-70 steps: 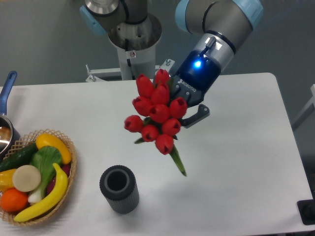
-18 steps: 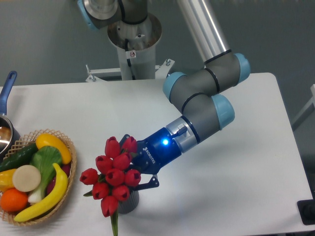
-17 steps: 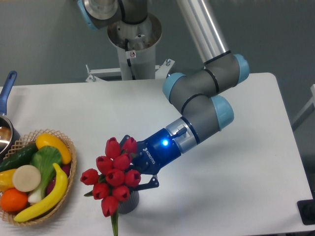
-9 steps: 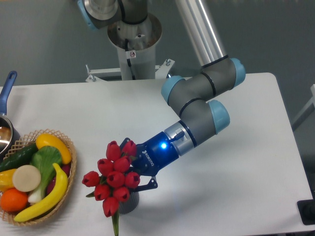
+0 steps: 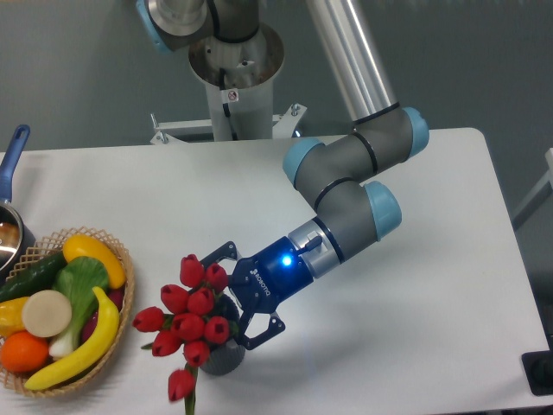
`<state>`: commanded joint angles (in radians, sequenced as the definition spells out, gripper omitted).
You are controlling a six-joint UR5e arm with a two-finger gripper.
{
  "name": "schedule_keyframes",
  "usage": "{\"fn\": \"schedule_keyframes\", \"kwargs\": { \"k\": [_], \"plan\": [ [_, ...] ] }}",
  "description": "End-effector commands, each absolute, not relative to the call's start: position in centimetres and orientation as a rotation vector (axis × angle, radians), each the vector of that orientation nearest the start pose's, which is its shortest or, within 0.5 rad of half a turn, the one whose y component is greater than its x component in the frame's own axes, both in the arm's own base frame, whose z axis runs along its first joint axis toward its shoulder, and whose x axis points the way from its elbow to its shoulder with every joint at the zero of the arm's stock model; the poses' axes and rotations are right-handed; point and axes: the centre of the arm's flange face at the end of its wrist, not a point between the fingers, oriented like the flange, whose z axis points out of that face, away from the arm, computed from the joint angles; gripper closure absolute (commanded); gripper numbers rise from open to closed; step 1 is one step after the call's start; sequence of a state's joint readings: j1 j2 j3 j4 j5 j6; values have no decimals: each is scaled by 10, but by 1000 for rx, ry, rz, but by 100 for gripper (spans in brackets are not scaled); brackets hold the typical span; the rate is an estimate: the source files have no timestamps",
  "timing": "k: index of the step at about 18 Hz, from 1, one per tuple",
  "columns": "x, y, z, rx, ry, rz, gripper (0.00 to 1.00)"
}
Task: Insert the flowers into the vase
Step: 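Open the gripper to release the tulips in the vase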
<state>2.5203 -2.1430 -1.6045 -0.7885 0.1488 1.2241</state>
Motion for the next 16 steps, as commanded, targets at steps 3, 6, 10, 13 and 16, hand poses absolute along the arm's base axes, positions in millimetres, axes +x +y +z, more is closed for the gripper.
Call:
{"fn": "schedule_keyframes", "kwargs": {
  "k": [3, 6, 10, 13, 16],
  "plan": [
    [-395, 565, 295, -1718, 361, -568, 1],
    [-396, 561, 292, -1722, 356, -563, 0],
    [-399, 551, 298, -1726, 368, -524, 0],
    [-400, 543, 298, -1877, 389, -440, 0],
    [-401, 541, 297, -1926, 394, -411, 0]
  ]
}}
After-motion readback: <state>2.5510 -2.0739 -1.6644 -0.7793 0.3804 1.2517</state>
